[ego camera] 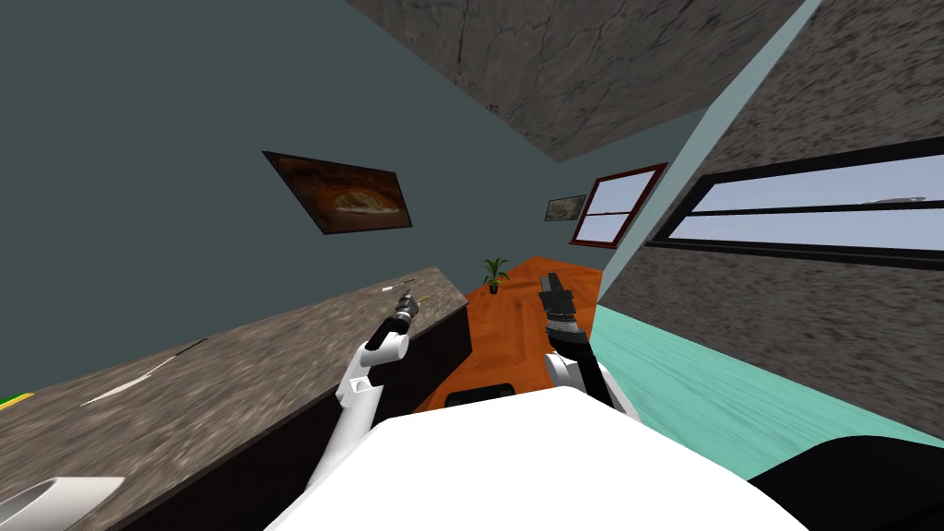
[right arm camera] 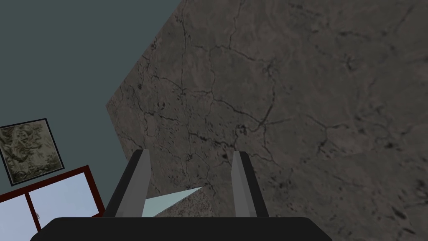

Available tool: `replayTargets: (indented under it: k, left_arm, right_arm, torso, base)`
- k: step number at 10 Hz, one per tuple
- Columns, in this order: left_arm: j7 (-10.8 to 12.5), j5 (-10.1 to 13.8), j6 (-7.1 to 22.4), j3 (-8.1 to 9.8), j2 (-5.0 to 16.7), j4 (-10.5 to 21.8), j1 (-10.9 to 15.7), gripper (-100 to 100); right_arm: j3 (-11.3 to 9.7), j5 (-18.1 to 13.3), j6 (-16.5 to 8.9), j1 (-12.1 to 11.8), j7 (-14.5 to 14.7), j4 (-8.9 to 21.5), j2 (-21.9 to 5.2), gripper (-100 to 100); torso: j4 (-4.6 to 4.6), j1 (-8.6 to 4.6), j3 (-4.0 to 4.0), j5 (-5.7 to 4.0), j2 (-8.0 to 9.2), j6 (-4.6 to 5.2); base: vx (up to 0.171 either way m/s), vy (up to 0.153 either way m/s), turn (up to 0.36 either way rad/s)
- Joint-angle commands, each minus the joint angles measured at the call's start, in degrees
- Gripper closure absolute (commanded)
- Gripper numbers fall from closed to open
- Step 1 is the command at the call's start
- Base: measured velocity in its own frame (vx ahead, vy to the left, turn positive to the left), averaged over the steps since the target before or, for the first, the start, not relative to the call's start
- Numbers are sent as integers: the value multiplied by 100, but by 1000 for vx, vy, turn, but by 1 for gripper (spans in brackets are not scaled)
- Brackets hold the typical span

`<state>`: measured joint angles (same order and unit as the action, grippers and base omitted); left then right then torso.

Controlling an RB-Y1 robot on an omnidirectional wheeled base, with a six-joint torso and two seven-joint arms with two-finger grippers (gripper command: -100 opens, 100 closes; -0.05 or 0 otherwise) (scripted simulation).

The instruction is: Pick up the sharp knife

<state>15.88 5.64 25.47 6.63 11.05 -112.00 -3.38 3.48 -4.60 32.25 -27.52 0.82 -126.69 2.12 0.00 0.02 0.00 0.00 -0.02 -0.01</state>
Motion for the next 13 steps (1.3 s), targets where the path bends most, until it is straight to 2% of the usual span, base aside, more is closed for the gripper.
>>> replayTargets:
  k: [1,2,3,4,7,8,9,10,12,13]
  left_arm:
    - [143,98,286,18,17,174,176,-100]
    - [143,98,388,18,17,174,176,-100]
    - [253,185,581,28,38,324,328,-100]
    - [253,185,665,28,38,324,328,-100]
    - [438,362,1147,32,92,626,612,-100]
    - [438,362,1178,32,92,626,612,-100]
    - [514,451,1391,27,124,777,745,-100]
    - [514,451,1412,27,124,777,745,-100]
    - [635,629,1775,5,202,1073,989,-100]
    - [635,629,1837,5,202,1073,989,-100]
  right_arm:
    - [0,0,0,0,0,0,0,0]
    - [0,0,0,0,0,0,0,0]
    - [0,0,0,0,0,0,0,0]
    - [0,0,0,0,0,0,0,0]
    - [0,0,0,0,0,0,0,0]
    - [0,0,0,0,0,0,0,0]
    - [0,0,0,0,0,0,0,0]
    - [0,0,0,0,0,0,0,0]
    - [0,0,0,0,0,0,0,0]
    - [1,0,0,0,0,0,-1,0]
  torso:
    - [0,0,0,0,0,0]
    - [0,1,-1,0,-1,0]
    - [0,2,-1,1,-1,0]
    - [-1,4,-2,1,-3,0]
    - [-1,6,-2,1,-3,0]
    - [-1,9,-3,2,-5,0]
    - [-1,7,-3,2,-5,0]
    - [-2,10,-4,2,-7,0]
    - [-2,10,-5,3,-9,0]
    - [-3,20,-8,4,-13,0]
  base:
    - [-2,9,13]
    - [1,9,3]
    - [5,13,11]
    - [5,13,3]
    - [7,21,7]
    - [13,21,0]
    - [15,30,6]
    - [16,27,0]
    - [28,46,5]
    - [28,49,-6]
